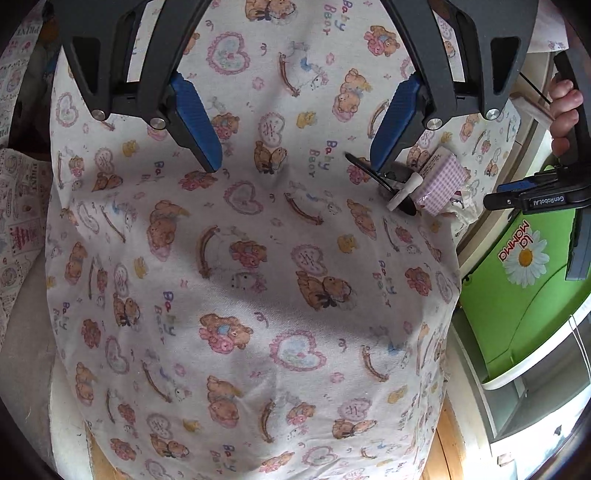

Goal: Collect trash
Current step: 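Move the left tool to the crumpled tissue beside the pink tissue pack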

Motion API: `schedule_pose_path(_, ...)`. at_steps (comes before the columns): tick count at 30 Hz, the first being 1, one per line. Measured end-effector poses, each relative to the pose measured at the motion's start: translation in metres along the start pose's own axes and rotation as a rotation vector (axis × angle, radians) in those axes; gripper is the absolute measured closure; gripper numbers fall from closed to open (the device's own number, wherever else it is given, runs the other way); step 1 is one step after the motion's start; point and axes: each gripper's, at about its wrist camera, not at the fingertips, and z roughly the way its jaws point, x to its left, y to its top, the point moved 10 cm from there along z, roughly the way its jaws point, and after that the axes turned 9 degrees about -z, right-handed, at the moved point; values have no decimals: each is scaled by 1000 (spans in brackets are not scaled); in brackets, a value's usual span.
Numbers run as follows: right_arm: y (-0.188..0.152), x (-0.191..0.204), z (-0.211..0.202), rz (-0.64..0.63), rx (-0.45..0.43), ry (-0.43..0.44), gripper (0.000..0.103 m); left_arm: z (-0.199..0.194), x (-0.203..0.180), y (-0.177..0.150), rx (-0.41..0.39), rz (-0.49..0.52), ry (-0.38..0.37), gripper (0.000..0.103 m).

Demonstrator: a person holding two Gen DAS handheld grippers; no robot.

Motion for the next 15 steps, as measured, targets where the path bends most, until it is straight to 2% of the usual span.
schedule_pose_path(3,0,0,4,6,10,-2,19,10,5,6,7,-29,2,60)
schedule_pose_path(6,-2,0,8,8,18,-5,19,20,3,8,13,-31,-10,65)
schedule_pose_path(11,-2,-2,12,13,25,-12,19,32,4,13,11,-27,23,72)
schedule_pose_path(14,-4,-3,16,16,31,-12,19,36,-1,12,36,-20,-1,85)
schedule_pose_path(15,-4,-4,17,16,32,-14,19,36,-2,11,40,-12,-3,95)
